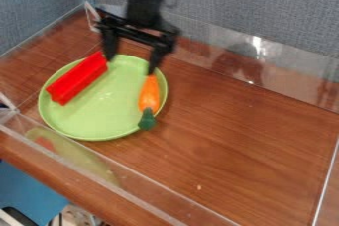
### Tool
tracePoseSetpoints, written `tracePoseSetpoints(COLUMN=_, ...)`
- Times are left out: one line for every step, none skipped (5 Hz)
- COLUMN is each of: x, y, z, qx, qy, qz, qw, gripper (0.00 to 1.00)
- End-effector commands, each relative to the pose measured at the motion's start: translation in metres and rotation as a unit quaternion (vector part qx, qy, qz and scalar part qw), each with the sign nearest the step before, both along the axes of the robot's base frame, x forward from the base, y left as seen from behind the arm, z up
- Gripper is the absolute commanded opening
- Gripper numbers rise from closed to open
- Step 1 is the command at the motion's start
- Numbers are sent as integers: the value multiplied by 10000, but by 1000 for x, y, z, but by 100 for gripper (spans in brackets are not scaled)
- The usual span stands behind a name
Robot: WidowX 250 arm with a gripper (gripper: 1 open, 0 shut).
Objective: Move the red object from the green plate to the table
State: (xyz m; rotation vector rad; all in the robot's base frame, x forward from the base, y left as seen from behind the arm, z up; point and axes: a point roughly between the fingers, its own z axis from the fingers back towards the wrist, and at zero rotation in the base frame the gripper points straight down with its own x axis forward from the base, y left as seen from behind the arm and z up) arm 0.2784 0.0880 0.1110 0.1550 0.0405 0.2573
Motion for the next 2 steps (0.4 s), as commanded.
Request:
tracePoseSetpoints(x=-1, y=20, z=22, qx=64, qy=-323, qz=-45, qw=9994, gripper=100)
tracePoseSetpoints(x=4, y=30, z=24, qx=-2, qy=-354, qz=-770, qw=9964, gripper=100)
